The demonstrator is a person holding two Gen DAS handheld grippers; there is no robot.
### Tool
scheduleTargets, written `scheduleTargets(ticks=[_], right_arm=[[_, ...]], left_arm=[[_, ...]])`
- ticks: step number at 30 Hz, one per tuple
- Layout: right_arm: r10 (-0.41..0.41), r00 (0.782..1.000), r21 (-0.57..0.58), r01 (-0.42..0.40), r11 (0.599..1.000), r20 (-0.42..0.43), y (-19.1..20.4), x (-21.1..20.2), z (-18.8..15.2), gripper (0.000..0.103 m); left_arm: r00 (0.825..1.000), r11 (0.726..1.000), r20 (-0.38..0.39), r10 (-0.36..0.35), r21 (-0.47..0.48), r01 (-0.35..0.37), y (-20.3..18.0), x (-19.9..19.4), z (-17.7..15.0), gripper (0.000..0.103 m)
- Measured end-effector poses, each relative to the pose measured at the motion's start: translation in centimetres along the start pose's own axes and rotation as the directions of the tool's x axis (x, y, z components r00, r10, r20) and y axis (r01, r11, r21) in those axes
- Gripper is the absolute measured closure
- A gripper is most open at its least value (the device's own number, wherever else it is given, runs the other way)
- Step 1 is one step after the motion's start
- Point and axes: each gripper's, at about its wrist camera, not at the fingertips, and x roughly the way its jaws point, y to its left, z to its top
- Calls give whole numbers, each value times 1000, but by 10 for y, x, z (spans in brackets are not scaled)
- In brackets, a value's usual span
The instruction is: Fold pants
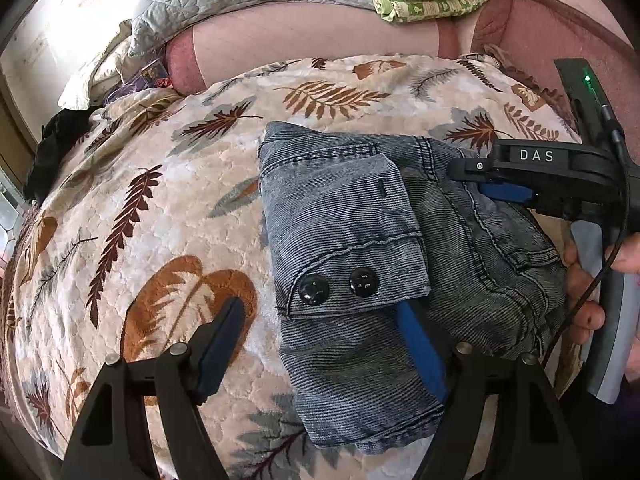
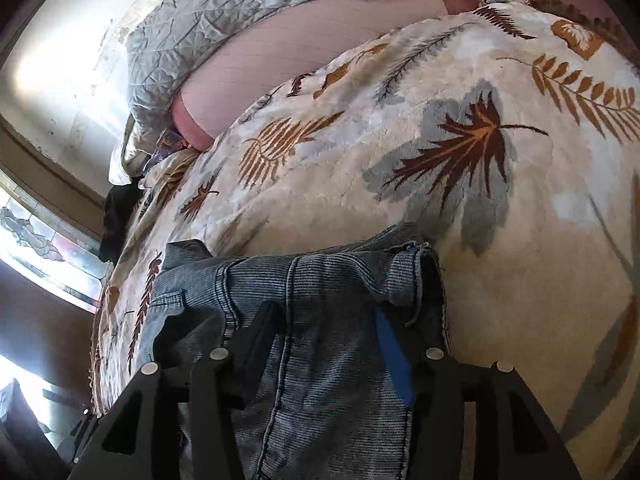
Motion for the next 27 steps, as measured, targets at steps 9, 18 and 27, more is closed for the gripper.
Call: scheduleTargets(ticks=[9,18,27], right_arm=[[-25,1000,-32,24,999,-12,2,13,8,46],[-21,999,-47,20,999,-26,2,20,15,44],[-53,998,-73,50,996,-29,15,10,13,38]], left_arm=[[1000,1000,-2,14,-9,-14,-1,7,3,18],[999,999,-1,40,-2,-40,-5,8,3,18],[998,998,-12,64,-12,-64,-4,6,1,18]])
